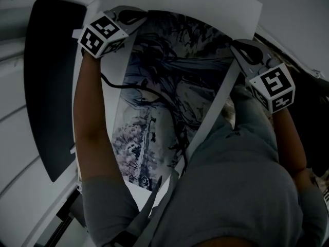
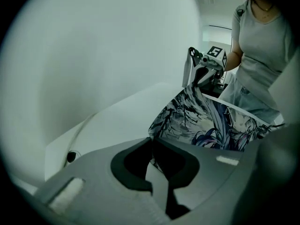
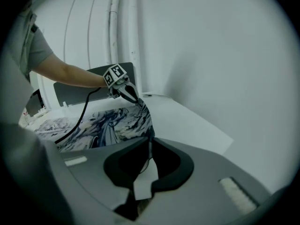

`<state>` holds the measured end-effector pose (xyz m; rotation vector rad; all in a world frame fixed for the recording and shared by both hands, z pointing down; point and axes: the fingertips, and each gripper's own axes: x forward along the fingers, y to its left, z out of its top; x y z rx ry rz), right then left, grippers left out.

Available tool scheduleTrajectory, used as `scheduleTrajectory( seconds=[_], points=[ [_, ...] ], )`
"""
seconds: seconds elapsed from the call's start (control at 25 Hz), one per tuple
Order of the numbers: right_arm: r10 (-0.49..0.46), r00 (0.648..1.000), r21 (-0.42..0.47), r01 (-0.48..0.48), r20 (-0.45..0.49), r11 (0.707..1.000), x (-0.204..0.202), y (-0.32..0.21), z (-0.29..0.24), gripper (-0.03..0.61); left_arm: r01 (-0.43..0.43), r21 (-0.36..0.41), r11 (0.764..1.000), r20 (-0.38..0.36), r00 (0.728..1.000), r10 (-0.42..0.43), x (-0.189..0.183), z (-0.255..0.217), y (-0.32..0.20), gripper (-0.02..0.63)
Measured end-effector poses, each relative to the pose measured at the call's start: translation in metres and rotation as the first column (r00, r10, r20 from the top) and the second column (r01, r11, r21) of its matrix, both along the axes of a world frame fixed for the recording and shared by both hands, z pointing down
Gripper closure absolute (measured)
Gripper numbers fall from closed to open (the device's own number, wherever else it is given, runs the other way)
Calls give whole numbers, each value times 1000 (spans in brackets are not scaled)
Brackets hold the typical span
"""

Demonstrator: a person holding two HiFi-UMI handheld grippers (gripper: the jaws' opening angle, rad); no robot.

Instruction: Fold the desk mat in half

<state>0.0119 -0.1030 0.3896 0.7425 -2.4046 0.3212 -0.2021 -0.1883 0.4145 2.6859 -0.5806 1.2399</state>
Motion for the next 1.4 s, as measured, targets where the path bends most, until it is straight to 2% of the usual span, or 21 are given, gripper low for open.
scheduleTrajectory(
  seconds=[0.2, 0.32, 0.44, 0.56, 0.88, 1.08, 1.4],
  points=[
    [-126, 989, 59, 122, 81, 991, -18, 29, -29, 551, 35, 38, 999, 14, 999, -36, -5, -17, 14, 592],
    [-225, 960, 51, 219, 165, 974, -28, 56, -38, 551, 92, 43, 995, 9, 996, -92, -12, -27, 31, 592],
    [-278, 934, 43, 275, 224, 960, -33, 76, -43, 551, 154, 49, 987, 10, 988, -154, -19, -38, 49, 592],
    [-329, 905, 45, 329, 271, 943, -41, 95, -47, 551, 199, 50, 979, 63, 977, -202, -29, -37, 70, 591],
    [-411, 854, 49, 418, 320, 907, -52, 131, -47, 551, 307, 70, 949, 169, 934, -314, -45, -32, 113, 589],
    [-509, 815, 98, 503, 277, 859, -56, 157, -39, 551, 342, 87, 936, 223, 909, -353, -50, -25, 139, 591],
    [-532, 785, 66, 542, 316, 838, -72, 192, -38, 549, 432, 108, 895, 214, 870, -445, -65, -27, 168, 589]
  ],
)
